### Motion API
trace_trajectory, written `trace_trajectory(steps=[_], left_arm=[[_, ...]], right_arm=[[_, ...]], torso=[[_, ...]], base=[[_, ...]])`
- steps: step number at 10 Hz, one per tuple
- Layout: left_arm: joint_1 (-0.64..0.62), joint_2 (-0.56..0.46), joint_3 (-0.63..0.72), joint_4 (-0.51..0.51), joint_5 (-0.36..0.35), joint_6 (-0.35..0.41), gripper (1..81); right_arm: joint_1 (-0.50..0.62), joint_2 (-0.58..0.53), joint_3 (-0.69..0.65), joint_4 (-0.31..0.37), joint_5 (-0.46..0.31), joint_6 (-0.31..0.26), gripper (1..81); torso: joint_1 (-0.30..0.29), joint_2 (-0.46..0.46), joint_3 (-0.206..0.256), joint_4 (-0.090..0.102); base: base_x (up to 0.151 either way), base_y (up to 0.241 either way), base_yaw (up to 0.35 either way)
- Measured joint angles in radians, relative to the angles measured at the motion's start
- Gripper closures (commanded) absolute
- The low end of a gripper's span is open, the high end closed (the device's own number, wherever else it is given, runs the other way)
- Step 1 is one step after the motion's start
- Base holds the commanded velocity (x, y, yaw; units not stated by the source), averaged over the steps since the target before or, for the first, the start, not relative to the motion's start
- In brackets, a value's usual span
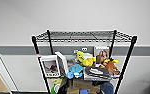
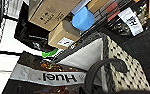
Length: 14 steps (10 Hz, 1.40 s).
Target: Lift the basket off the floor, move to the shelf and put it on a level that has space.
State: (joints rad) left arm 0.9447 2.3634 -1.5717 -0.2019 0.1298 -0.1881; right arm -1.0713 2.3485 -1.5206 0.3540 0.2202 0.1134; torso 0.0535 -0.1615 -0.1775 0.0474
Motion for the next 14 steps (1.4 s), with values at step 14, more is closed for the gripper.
trace_trajectory(steps=[14], left_arm=[[-0.003, 0.003, 0.000, 0.000, -0.004, 0.000, 81.1]], right_arm=[[0.010, -0.003, 0.001, 0.000, 0.008, 0.000, 81.1]], torso=[[0.000, 0.000, 0.000, 0.000]], base=[[0.068, 0.000, 0.000]])
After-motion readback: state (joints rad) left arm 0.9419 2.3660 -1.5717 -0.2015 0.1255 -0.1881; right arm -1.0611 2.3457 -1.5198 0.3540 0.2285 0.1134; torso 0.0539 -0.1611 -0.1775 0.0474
